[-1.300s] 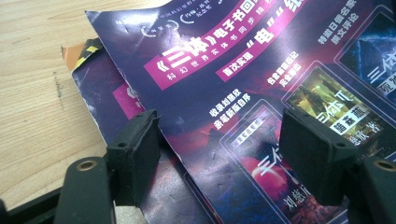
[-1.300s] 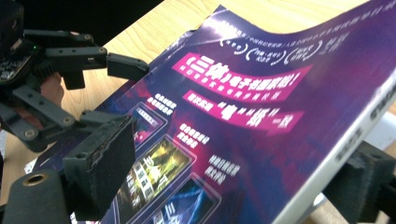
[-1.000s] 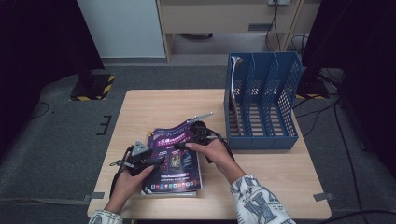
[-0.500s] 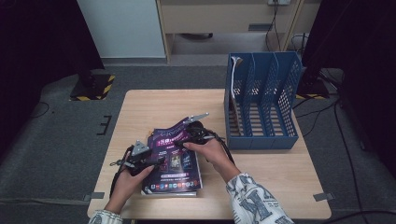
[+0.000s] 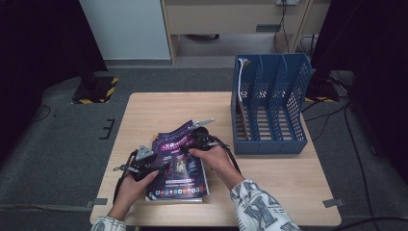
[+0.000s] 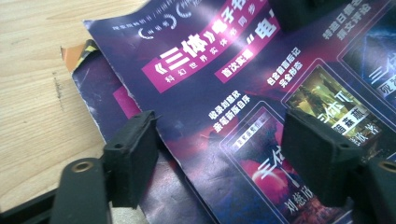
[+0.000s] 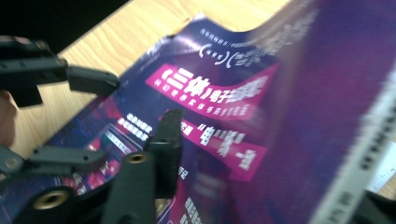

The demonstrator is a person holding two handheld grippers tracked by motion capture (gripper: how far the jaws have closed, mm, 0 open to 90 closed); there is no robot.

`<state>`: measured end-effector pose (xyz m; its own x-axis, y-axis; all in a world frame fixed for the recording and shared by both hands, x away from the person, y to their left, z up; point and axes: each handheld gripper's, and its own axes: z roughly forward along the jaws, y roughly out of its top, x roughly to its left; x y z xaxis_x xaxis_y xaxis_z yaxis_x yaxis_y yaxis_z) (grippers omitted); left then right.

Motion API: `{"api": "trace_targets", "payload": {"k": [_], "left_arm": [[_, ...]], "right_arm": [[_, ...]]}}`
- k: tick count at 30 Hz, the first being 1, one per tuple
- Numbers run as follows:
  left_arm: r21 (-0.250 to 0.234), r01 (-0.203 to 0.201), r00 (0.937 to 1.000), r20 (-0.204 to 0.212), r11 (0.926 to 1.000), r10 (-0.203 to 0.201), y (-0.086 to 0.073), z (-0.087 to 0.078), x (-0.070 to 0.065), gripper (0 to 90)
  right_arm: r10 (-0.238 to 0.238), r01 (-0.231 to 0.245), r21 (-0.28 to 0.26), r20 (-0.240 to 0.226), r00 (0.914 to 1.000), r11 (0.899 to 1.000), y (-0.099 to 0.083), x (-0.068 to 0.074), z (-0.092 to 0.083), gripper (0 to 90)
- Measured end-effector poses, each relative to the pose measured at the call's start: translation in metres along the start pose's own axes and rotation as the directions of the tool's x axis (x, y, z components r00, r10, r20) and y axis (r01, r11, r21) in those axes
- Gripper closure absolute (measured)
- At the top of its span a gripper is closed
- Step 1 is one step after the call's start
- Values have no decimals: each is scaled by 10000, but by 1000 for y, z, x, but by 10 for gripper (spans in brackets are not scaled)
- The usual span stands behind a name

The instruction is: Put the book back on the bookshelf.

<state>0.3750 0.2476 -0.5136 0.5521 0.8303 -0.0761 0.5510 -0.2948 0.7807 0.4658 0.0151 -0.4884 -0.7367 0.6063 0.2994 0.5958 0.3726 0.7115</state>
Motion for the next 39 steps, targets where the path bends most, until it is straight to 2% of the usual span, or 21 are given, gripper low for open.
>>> {"api": "trace_targets", "payload": {"k": [2, 4, 6, 10, 12, 15, 16, 20, 21, 22, 23, 25, 26, 27, 30, 35, 39], "left_arm": [[-5, -20, 10000, 6, 10000, 20, 2, -1, 0, 229], [-255, 245, 9997, 61, 9994, -244, 4, -3, 0, 213], [-398, 345, 9994, 46, 9986, -344, 4, -5, 2, 204], [-467, 405, 9992, -41, 9981, -408, 4, -6, 2, 187], [-595, 486, 9988, 117, 9970, -480, 5, -6, 1, 186], [-585, 402, 9989, 262, 9975, -387, 6, -6, -3, 182], [-585, 402, 9989, 262, 9975, -387, 6, -6, -3, 181], [-491, 257, 9981, 571, 9985, -229, 7, -4, -9, 175], [-557, 311, 9974, 665, 9980, -274, 7, -3, -11, 175], [-557, 311, 9974, 665, 9980, -274, 7, -3, -11, 175], [-565, 303, 9963, 815, 9979, -256, 8, -3, -13, 175], [-549, 234, 9962, 851, 9982, -187, 8, -3, -14, 175], [-549, 234, 9962, 851, 9982, -187, 8, -3, -14, 174], [-554, 282, 9950, 973, 9981, -227, 8, -3, -15, 173], [-433, 190, 9919, 1260, 9989, -134, 7, -2, -17, 174], [-233, -72, 9880, 1540, 9997, 107, 6, 2, -21, 173], [-91, 28, 9820, 1886, 10000, -10, 6, 5, -22, 172]], "right_arm": [[144, -144, -270, -25, 9999, 9995, -1, 1, -3, 675], [118, -130, -901, -139, 9998, 9958, -1, 0, -10, 744], [-28, -3, -1155, -270, 9996, 9933, 0, 4, -17, 757], [-397, 366, -1490, -175, 9991, 9882, 0, 8, -27, 766], [-513, 486, -1763, -111, 9986, 9831, -2, 8, -35, 769], [-716, 700, -2146, 5, 9974, 9742, -5, 8, -44, 771], [-716, 700, -2146, 5, 9974, 9742, -5, 8, -44, 771], [-1022, 989, -2967, 44, 9948, 9498, -11, 10, -59, 775], [-1094, 1060, -3098, 66, 9940, 9449, -12, 10, -61, 774], [-1094, 1060, -3098, 66, 9940, 9449, -12, 10, -61, 774], [-1415, 1399, -3244, 189, 9898, 9355, -12, 11, -66, 775], [-1517, 1519, -3500, 281, 9880, 9244, -12, 12, -71, 778], [-1517, 1519, -3500, 281, 9880, 9244, -12, 12, -71, 778], [-1603, 1617, -3742, 351, 9864, 9131, -12, 13, -76, 781], [-1749, 1792, -4014, 476, 9834, 8982, -11, 14, -81, 784], [-1793, 1871, -4158, 583, 9821, 8900, -10, 15, -80, 786], [-1844, 1952, -4175, 665, 9806, 8875, -9, 16, -81, 787]]}}
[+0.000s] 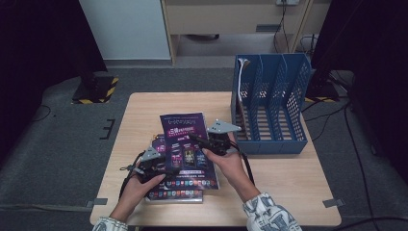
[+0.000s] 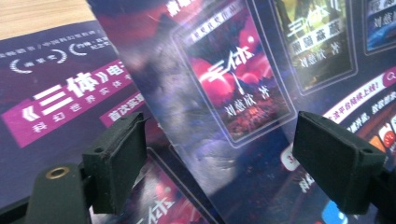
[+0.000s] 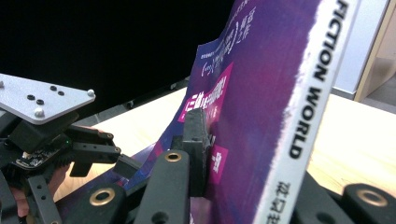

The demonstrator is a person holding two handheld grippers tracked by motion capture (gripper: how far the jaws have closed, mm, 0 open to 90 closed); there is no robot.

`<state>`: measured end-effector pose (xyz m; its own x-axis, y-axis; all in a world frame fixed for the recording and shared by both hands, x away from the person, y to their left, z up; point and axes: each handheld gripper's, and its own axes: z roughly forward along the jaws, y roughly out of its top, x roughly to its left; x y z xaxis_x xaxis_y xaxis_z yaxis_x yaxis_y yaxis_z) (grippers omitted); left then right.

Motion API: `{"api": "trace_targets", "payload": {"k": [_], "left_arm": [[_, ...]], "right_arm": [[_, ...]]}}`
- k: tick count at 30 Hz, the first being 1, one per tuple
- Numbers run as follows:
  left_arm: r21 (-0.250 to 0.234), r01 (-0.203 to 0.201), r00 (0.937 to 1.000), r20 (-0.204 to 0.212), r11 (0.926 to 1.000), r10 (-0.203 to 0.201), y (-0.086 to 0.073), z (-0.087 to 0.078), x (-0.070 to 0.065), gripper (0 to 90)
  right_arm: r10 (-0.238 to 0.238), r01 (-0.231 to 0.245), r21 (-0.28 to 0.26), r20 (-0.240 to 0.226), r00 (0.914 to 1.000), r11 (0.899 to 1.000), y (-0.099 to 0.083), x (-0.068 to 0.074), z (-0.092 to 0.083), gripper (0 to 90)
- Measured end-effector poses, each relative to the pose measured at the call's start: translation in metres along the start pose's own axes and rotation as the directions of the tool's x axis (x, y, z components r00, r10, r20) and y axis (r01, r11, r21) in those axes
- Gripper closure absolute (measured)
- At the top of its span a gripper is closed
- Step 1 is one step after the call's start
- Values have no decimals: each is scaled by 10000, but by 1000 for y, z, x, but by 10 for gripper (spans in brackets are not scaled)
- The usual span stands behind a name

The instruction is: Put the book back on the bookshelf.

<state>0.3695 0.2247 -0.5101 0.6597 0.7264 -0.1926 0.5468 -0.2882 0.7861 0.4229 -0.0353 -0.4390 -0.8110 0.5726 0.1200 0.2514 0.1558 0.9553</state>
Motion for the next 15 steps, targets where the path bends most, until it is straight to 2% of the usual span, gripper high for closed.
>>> {"api": "trace_targets", "payload": {"k": [3, 4, 8, 10, 12, 14, 15], "left_arm": [[166, -116, 9998, 157, 9998, 113, 0, 1, -2, 183], [176, -236, 9995, 227, 9996, 232, 0, 1, -3, 210], [200, -224, 9990, 400, 9995, 215, -1, 0, -3, 297], [223, -151, 9990, 436, 9996, 141, -1, -2, -1, 335], [219, 239, 9978, 611, 9995, -252, 0, -4, 4, 381], [152, 354, 9969, 695, 9993, -363, 1, -5, 7, 445], [112, 282, 9973, 673, 9995, -289, 2, -5, 8, 471]], "right_arm": [[-55, 58, -233, 115, 9999, 9997, 2, -1, -2, 789], [-67, 71, -335, 113, 9999, 9994, 3, -1, -2, 790], [-174, 181, -612, 112, 9998, 9980, 7, 1, -5, 792], [-204, 212, -641, 133, 9997, 9977, 8, 1, -5, 793], [-262, 269, -640, 110, 9996, 9976, 7, 3, -4, 794], [-209, 211, -676, 33, 9998, 9975, 6, 2, -5, 794], [-182, 182, -683, 12, 9998, 9975, 6, 2, -6, 794]]}}
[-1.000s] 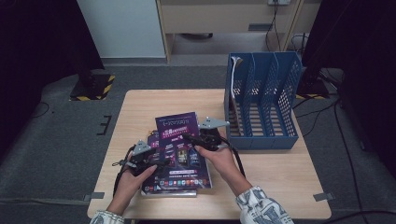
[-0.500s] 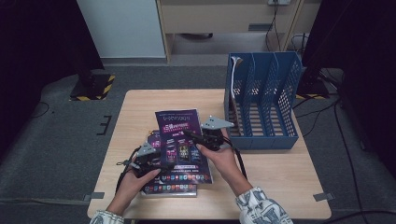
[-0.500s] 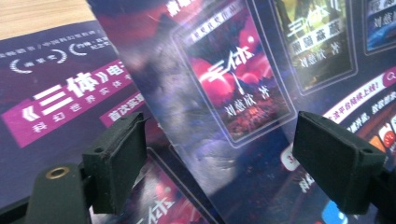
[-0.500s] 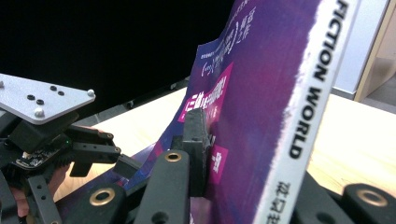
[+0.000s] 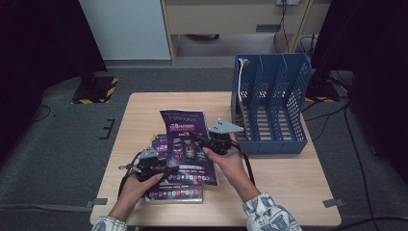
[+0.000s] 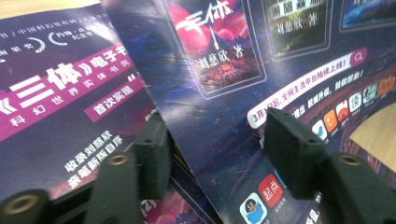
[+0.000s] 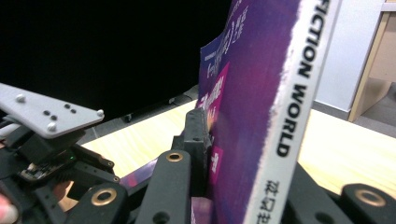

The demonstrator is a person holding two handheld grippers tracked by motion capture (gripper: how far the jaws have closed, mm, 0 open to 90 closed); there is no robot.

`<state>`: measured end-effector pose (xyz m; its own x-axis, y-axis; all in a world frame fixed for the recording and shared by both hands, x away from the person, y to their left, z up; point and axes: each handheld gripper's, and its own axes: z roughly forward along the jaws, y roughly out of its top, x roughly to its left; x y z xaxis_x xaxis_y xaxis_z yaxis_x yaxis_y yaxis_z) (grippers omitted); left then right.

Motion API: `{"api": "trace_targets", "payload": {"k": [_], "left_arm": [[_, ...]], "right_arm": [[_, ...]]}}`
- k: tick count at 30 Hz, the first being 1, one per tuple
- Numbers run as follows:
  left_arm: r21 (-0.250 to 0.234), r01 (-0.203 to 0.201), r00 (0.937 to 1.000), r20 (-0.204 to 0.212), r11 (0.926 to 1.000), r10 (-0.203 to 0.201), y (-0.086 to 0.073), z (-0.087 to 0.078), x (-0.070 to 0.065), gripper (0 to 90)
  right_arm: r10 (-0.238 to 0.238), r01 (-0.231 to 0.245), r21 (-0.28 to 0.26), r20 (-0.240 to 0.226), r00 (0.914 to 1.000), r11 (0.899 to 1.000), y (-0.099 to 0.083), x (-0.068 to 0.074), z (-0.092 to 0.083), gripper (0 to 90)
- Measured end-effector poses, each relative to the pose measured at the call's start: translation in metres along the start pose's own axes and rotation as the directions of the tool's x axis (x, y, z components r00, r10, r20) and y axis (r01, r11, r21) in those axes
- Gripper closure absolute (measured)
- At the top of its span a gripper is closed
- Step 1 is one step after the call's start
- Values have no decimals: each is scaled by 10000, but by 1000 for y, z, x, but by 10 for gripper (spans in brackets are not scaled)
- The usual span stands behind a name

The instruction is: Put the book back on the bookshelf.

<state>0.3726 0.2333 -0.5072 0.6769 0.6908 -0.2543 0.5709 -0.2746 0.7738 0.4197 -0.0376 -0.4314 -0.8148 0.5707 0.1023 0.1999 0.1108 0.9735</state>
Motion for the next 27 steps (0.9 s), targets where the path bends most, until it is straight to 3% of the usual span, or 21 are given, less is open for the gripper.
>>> {"api": "trace_targets", "payload": {"k": [9, 22, 27], "left_arm": [[-174, 122, 9999, -67, 9998, -123, 2, -5, 0, 620], [-143, 22, 9997, -224, 9999, -26, 8, -10, -3, 684], [-224, -216, 9987, -465, 9995, 205, 9, -12, -5, 690]], "right_arm": [[326, -325, 46, -192, 9993, 9995, -1, -6, -1, 795], [264, -264, -29, -270, 9993, 9996, 1, -5, -5, 793], [323, -323, 29, -239, 9992, 9995, 3, -8, -5, 796]]}}
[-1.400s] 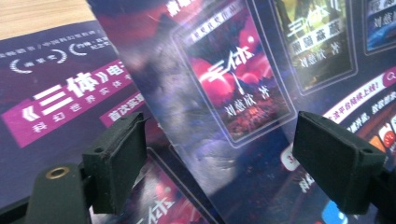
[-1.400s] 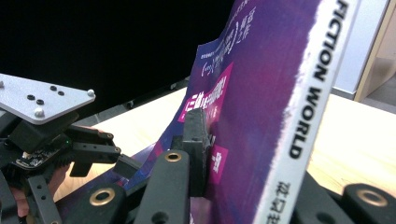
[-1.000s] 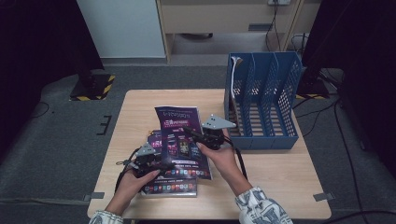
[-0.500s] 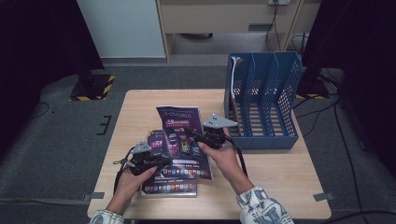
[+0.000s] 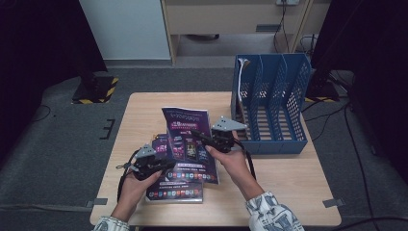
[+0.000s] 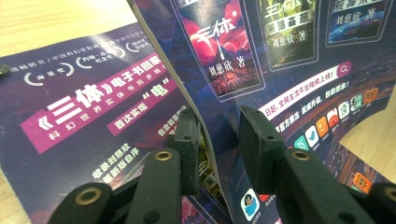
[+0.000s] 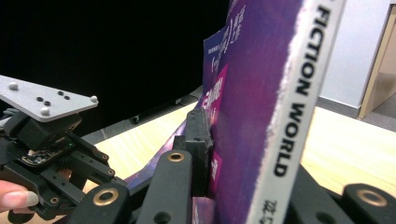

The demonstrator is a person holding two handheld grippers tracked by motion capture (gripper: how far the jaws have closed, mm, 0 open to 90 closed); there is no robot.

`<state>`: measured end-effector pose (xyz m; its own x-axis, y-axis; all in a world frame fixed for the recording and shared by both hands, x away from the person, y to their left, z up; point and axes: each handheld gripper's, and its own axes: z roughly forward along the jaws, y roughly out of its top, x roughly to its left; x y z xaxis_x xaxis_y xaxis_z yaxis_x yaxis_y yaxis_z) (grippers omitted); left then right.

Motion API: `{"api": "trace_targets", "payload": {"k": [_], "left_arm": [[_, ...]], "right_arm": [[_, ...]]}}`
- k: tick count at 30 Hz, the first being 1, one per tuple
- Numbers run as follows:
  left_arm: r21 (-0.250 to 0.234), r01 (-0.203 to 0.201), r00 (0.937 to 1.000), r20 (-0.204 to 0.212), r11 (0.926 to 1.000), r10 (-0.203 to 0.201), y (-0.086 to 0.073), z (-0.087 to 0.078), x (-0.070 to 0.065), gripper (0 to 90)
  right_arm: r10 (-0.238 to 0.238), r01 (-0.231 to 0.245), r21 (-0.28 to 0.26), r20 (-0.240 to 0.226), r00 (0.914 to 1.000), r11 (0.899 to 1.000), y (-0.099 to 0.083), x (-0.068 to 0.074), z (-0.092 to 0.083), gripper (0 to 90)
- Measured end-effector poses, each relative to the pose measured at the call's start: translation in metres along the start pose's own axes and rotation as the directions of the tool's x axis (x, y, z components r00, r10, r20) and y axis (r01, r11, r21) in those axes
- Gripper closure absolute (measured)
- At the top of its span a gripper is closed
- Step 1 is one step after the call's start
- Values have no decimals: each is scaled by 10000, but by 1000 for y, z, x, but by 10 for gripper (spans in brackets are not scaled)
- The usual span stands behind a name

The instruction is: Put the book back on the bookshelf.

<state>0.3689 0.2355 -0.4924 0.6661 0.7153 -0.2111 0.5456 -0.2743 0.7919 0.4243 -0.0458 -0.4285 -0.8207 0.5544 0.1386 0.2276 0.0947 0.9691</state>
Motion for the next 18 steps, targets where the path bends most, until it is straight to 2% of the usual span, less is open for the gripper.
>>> {"api": "trace_targets", "payload": {"k": [12, 18], "left_arm": [[-204, -26, 10000, -82, 9998, 25, 2, -1, 1, 707], [-403, -66, 9995, -314, 9992, 53, 3, -8, 3, 733]], "right_arm": [[-42, 42, -50, -76, 10000, 10000, 4, 1, -3, 799], [-188, 185, -155, -172, 9997, 9997, 9, 6, -3, 803]]}}
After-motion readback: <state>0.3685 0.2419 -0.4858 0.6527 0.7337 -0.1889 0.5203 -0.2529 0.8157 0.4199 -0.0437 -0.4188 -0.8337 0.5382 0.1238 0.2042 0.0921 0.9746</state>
